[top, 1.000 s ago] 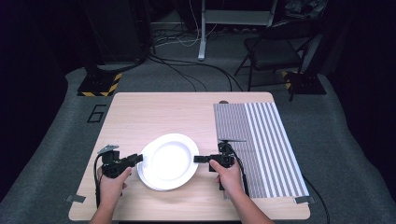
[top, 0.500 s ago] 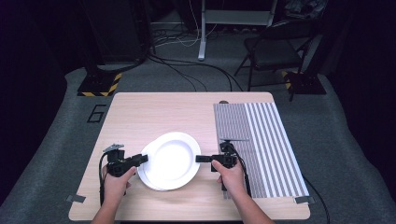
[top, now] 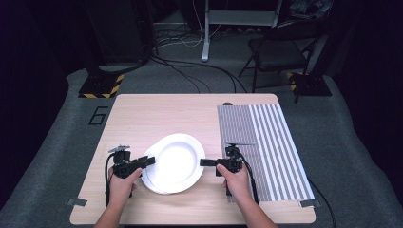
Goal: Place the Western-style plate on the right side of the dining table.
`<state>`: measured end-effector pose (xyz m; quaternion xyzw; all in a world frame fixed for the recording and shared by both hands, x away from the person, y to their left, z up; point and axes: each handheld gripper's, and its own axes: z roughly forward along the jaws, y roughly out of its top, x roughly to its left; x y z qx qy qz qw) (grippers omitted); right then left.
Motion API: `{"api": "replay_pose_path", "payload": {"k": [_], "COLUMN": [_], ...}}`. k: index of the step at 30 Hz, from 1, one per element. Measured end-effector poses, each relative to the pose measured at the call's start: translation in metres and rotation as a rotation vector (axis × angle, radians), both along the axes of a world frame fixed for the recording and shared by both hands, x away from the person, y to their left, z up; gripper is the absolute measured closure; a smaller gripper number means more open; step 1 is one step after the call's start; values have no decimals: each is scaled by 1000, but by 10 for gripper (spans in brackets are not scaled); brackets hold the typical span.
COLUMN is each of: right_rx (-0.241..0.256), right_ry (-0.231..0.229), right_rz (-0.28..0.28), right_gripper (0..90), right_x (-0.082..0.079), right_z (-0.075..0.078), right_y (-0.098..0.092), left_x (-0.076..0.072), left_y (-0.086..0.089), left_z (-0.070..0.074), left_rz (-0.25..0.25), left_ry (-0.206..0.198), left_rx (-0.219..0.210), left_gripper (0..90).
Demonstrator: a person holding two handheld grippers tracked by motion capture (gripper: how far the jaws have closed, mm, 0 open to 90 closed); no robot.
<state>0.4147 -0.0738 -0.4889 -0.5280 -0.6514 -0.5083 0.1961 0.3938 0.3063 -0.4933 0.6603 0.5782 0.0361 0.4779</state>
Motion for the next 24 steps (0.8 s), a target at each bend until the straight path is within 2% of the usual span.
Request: {"api": "replay_pose_path", "payload": {"k": [6, 18, 24], "right_rx": [10, 26, 13], "right_ry": [-1, 14, -14], "right_rz": [0, -5, -22], "right_gripper": [816, 819, 810], "right_x": [-1, -1, -2], "right_z": [-1, -3, -3], "right_y": [-1, -2, -1], "left_x": [-1, -5, -7], "left_y": [-2, -5, -6], "left_z": [0, 1, 2], "left_rz": [2, 15, 33], "left_ry": [13, 14, 19], "left_rx": [-13, 10, 17], "left_gripper": [556, 557, 573]}}
